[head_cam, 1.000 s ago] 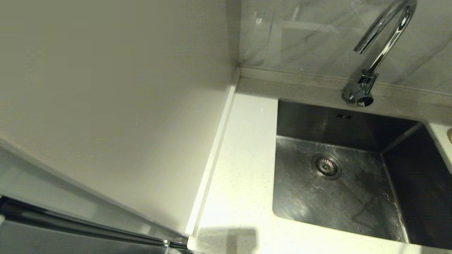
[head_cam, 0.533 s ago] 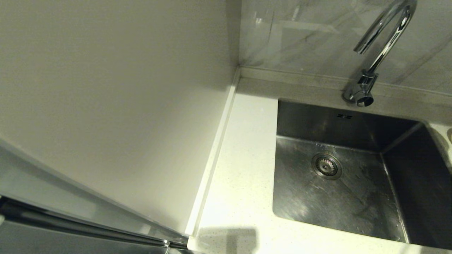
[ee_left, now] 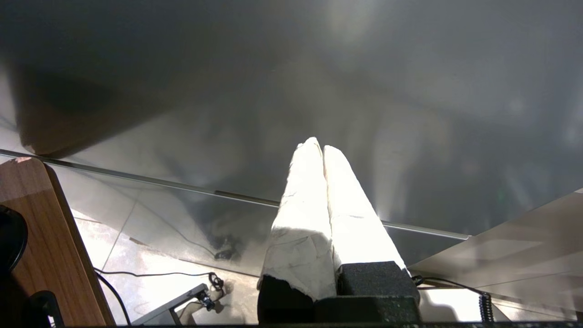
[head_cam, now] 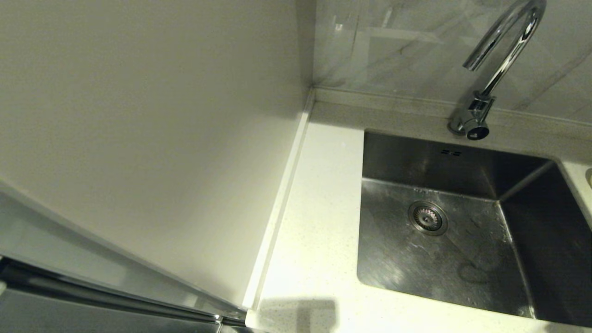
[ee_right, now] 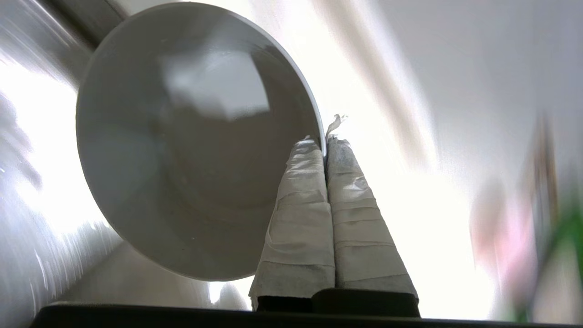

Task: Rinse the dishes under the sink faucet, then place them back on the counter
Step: Put a bowl back to the table from the sink

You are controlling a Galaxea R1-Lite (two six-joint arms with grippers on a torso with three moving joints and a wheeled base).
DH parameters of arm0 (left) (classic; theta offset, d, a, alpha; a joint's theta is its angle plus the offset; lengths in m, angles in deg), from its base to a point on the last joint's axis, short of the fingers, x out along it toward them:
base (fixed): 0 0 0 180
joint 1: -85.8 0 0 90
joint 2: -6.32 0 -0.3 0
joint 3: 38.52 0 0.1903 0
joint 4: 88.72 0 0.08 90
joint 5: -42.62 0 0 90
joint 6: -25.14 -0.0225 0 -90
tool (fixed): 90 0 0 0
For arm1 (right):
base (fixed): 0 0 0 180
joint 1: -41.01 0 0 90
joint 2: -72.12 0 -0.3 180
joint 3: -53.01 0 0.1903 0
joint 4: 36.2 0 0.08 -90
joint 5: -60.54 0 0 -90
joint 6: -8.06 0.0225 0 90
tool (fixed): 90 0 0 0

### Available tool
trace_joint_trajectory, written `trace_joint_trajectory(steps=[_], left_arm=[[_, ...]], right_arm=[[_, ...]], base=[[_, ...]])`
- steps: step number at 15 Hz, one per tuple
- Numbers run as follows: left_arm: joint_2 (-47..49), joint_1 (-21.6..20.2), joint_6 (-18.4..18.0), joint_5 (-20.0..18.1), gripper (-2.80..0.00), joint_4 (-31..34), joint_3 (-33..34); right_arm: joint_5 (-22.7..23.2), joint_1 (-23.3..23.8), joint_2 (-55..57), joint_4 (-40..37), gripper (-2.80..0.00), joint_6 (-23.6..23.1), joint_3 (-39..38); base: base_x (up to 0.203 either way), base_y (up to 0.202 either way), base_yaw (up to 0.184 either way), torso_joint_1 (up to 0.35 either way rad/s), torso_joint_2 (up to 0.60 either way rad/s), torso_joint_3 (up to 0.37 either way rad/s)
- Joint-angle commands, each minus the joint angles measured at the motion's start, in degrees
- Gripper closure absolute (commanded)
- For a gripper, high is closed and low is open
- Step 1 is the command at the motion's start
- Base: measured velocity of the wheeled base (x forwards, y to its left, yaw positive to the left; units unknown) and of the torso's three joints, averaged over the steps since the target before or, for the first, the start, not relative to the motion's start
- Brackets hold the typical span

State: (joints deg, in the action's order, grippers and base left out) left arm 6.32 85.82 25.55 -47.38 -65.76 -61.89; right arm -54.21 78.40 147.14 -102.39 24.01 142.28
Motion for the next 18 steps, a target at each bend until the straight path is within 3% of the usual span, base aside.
trace_joint_trajectory(steps=[1, 4, 8, 10, 13, 15, 18], left_arm=[[0.0, 0.0, 0.0, 0.0, 0.00, 0.0, 0.2], [0.0, 0.0, 0.0, 0.0, 0.00, 0.0, 0.2], [0.0, 0.0, 0.0, 0.0, 0.00, 0.0, 0.2], [0.0, 0.0, 0.0, 0.0, 0.00, 0.0, 0.2], [0.0, 0.0, 0.0, 0.0, 0.00, 0.0, 0.2], [0.0, 0.0, 0.0, 0.0, 0.00, 0.0, 0.2], [0.0, 0.0, 0.0, 0.0, 0.00, 0.0, 0.2]], right_arm=[[2.2, 4.7, 1.3, -24.1, 0.00, 4.3, 1.9], [6.8, 10.1, 5.9, -27.9, 0.00, 4.7, 2.1], [10.8, 10.8, 11.4, -23.3, 0.00, 4.7, 6.4], [10.6, 11.6, 12.4, -18.5, 0.00, 4.5, 7.0], [8.2, 17.1, 12.8, -17.2, 0.00, 3.9, 6.6], [8.1, 21.8, 13.3, -17.0, 0.00, 1.1, 6.7], [10.9, 24.7, 15.8, -12.4, 0.00, -1.7, 5.8]], base=[[0.000, 0.000, 0.000, 0.000, 0.00, 0.000], [0.000, 0.000, 0.000, 0.000, 0.00, 0.000], [0.000, 0.000, 0.000, 0.000, 0.00, 0.000], [0.000, 0.000, 0.000, 0.000, 0.00, 0.000], [0.000, 0.000, 0.000, 0.000, 0.00, 0.000], [0.000, 0.000, 0.000, 0.000, 0.00, 0.000], [0.000, 0.000, 0.000, 0.000, 0.00, 0.000]])
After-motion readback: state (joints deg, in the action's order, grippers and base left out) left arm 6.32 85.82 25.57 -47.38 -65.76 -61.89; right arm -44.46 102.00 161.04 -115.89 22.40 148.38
